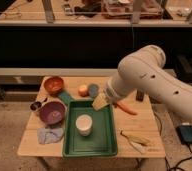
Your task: Wipe red bowl with sponge
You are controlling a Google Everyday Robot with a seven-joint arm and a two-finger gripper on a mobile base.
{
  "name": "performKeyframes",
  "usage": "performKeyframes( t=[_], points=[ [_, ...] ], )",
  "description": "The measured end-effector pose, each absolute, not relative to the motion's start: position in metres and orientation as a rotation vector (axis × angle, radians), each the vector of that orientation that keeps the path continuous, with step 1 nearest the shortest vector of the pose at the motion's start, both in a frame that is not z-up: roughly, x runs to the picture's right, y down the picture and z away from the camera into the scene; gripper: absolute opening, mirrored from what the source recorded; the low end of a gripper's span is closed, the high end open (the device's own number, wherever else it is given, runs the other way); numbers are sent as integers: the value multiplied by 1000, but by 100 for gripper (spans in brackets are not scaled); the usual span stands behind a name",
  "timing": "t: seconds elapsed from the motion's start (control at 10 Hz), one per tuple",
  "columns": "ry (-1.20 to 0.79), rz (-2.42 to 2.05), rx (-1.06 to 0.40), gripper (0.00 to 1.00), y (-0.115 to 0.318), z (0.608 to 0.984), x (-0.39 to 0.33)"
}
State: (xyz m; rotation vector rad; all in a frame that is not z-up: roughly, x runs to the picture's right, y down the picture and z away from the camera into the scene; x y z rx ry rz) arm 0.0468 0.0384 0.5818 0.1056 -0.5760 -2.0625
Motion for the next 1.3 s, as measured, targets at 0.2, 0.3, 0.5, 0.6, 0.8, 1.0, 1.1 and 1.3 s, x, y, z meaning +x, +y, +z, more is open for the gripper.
performKeyframes(
  t=[0.2,0.3,0.5,0.6,0.8,1.0,1.1,1.3],
  points=[
    [-495,-2110,113,65,25,602,37],
    [-474,-2120,120,65,17,612,33],
    [-425,-2151,157,58,-18,653,18],
    [-413,-2161,170,50,-30,667,12],
    [-361,-2180,198,44,-61,705,-2],
    [-306,-2203,218,58,-80,723,-21],
    [-297,-2224,227,66,-87,729,-38],
    [-293,-2230,227,67,-89,732,-42]
  ],
)
